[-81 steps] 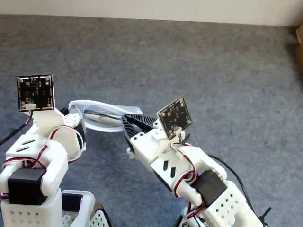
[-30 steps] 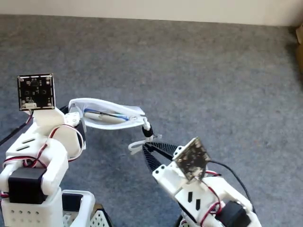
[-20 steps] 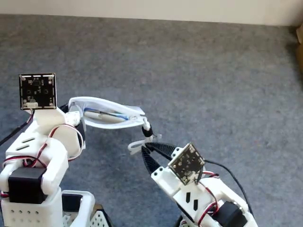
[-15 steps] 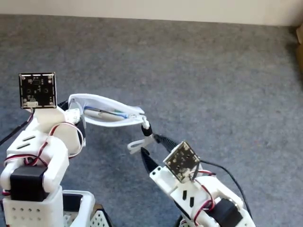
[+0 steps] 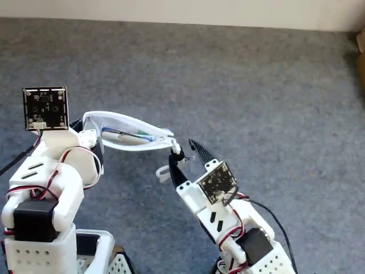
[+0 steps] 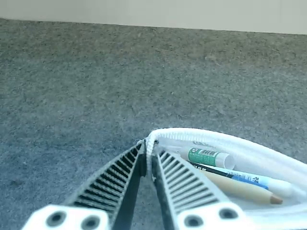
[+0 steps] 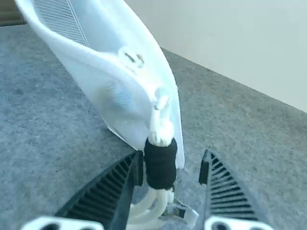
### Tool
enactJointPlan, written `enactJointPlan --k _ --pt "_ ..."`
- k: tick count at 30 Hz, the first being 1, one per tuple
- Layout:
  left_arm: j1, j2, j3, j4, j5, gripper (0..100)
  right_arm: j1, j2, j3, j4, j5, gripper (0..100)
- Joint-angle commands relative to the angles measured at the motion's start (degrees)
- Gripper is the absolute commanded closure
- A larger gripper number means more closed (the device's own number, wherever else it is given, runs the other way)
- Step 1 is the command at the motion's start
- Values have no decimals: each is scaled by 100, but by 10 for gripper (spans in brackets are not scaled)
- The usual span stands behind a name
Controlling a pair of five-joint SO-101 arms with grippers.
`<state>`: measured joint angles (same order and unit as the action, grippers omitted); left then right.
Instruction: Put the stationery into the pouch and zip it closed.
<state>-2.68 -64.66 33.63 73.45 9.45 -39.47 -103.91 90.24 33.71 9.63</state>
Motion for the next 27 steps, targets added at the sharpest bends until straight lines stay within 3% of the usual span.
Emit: enactJointPlan --k 1,6,12,16,27 --pt "110 -40 -40 -114 -35 992 66 57 127 -567 53 810" --pt "110 -40 -31 -114 -35 992 66 13 418 -866 53 813" --pt "84 -31 -31 -114 -35 992 66 4 400 -857 88 940" --pt "84 -48 110 -149 -44 992 75 4 400 -840 88 958" --pt "84 -48 145 -141 -44 992 92 4 -769 1112 97 994"
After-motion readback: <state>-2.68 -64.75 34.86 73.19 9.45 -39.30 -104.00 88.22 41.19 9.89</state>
